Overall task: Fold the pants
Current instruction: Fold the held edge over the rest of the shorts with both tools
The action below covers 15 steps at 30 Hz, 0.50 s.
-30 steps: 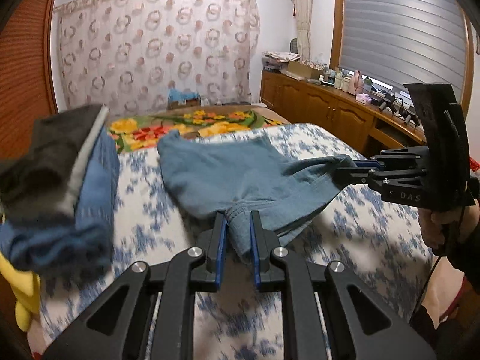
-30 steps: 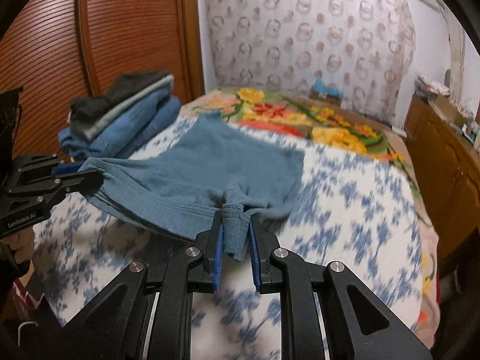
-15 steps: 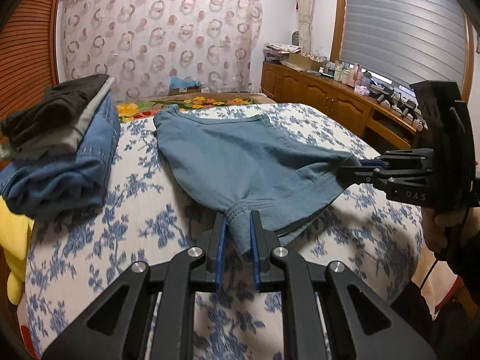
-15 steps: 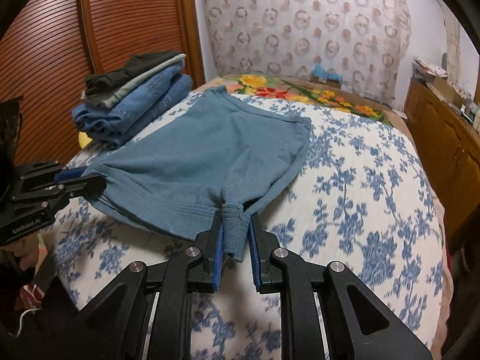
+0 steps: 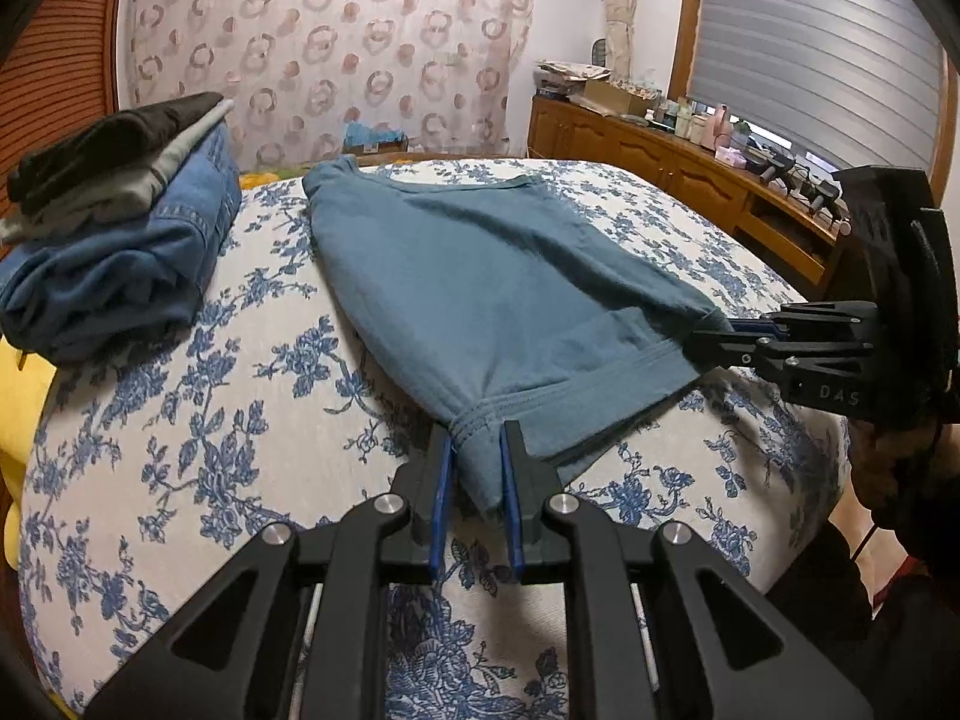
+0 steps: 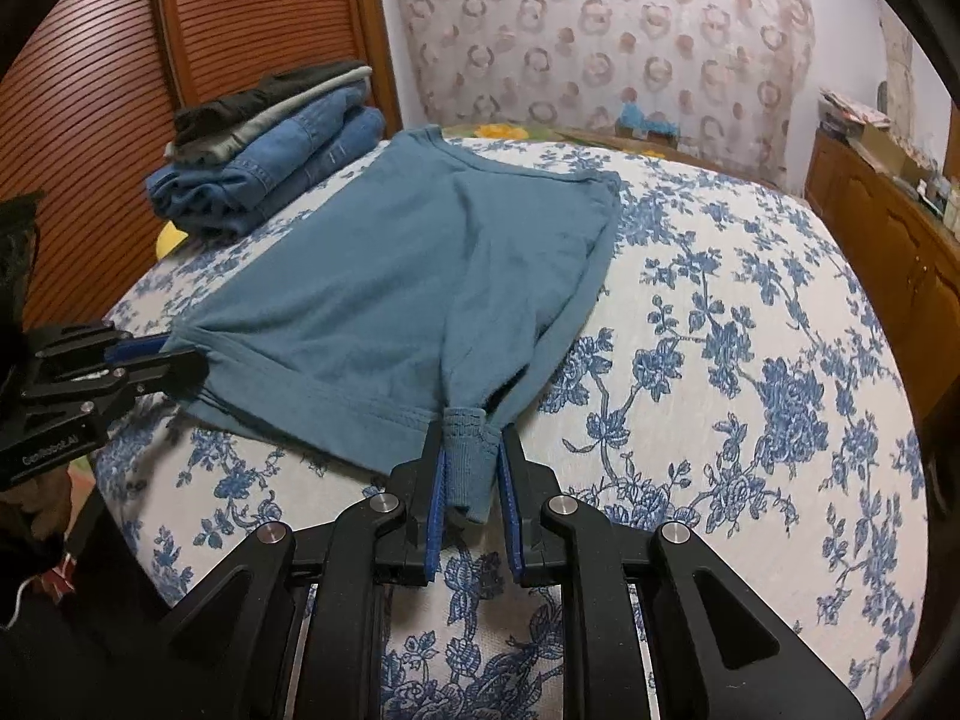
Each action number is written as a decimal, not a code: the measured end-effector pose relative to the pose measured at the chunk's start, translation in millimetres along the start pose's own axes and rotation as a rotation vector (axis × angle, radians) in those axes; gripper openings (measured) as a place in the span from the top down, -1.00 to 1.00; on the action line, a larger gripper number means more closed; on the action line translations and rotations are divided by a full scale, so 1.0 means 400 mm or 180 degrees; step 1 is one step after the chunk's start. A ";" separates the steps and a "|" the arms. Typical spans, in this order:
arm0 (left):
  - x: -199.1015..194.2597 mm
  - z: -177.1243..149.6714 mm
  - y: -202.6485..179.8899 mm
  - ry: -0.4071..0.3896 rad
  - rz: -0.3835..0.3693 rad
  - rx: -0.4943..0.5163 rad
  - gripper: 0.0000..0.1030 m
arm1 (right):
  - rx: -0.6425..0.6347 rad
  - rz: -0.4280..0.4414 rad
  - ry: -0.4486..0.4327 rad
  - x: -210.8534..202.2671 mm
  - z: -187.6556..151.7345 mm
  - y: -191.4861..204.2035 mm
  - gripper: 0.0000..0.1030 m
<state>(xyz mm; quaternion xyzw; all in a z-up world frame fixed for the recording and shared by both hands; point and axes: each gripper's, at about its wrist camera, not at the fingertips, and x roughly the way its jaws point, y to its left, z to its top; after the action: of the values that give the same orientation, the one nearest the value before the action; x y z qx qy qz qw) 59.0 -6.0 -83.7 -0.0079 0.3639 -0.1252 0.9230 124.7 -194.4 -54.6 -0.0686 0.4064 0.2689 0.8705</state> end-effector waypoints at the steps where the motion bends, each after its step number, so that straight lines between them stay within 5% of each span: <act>1: 0.003 -0.002 0.000 0.0009 0.0002 -0.0008 0.73 | 0.0011 0.0009 -0.0002 0.000 0.001 -0.002 0.73; 15: -0.017 -0.011 0.012 -0.0051 -0.0123 -0.0058 0.73 | 0.0098 0.0113 -0.0060 -0.020 0.001 -0.011 0.73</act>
<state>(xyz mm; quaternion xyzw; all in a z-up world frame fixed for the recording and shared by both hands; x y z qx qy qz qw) 52.3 0.6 -82.9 -0.0244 0.3574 -0.1397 0.9231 123.2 -201.4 -48.8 -0.0455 0.4035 0.2788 0.8703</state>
